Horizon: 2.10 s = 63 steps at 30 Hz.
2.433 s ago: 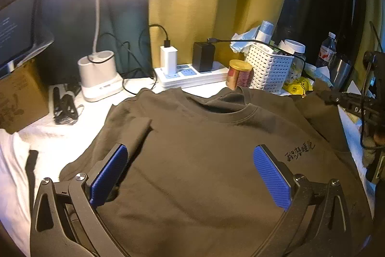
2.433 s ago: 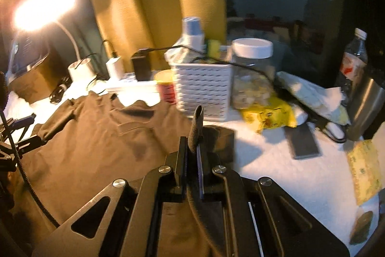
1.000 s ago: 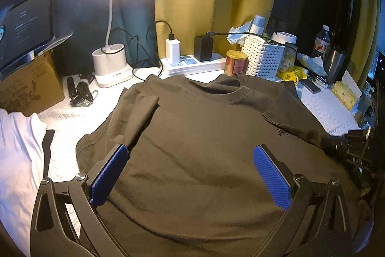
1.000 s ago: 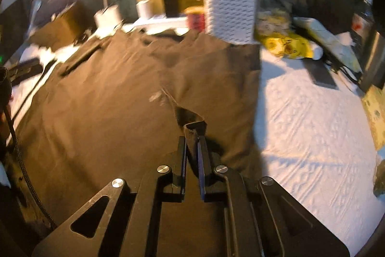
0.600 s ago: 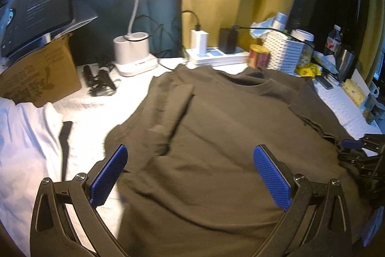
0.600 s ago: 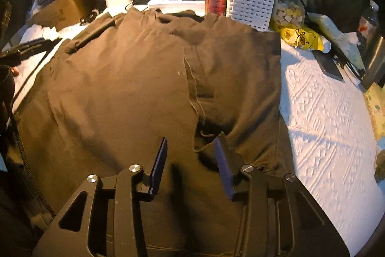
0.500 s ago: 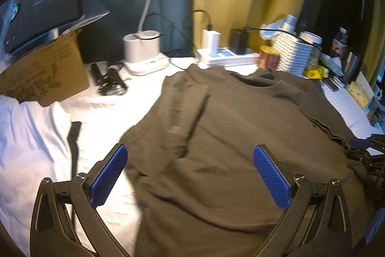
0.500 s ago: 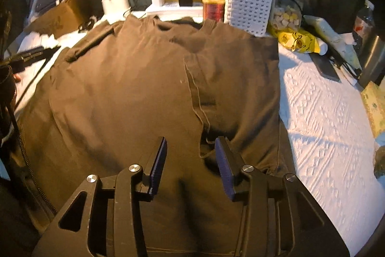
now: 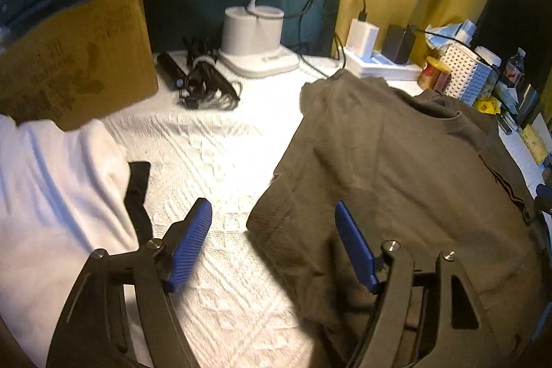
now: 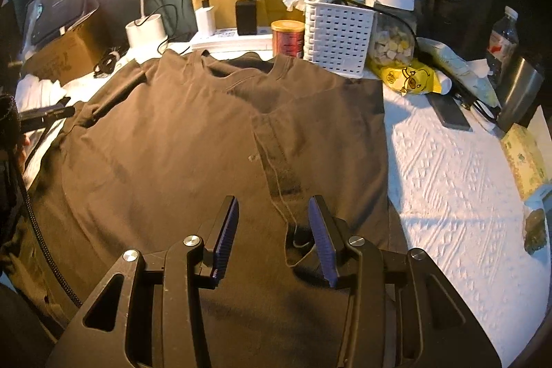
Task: Fold small clothes
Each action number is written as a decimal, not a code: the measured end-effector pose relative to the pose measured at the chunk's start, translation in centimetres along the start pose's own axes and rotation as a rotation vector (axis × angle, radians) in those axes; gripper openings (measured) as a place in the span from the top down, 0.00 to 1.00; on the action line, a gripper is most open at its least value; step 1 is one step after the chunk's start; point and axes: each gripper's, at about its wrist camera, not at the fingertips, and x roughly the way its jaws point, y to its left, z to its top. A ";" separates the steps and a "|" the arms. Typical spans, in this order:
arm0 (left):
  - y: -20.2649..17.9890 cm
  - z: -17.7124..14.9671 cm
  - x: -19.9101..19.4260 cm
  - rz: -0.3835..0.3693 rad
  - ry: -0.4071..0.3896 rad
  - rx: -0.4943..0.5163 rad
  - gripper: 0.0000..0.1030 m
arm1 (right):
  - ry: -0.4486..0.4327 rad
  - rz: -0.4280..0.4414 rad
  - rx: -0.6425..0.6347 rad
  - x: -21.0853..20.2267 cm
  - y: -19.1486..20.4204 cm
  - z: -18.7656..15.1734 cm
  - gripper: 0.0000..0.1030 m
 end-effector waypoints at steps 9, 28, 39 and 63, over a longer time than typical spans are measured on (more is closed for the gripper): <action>-1.2 -0.2 1.2 -0.043 0.042 0.065 0.73 | 0.002 -0.008 0.034 0.5 -0.8 0.2 0.56; -10.6 -0.8 -1.3 -0.219 0.002 0.264 0.90 | -0.045 0.020 0.087 -0.9 -4.0 -1.4 0.56; -12.6 0.1 -1.0 -0.279 0.077 0.211 0.36 | -0.067 0.021 0.127 -1.2 -6.4 -2.4 0.56; -8.1 6.7 6.0 -0.132 0.028 0.147 0.95 | -0.045 0.006 0.146 2.4 -9.2 -0.5 0.56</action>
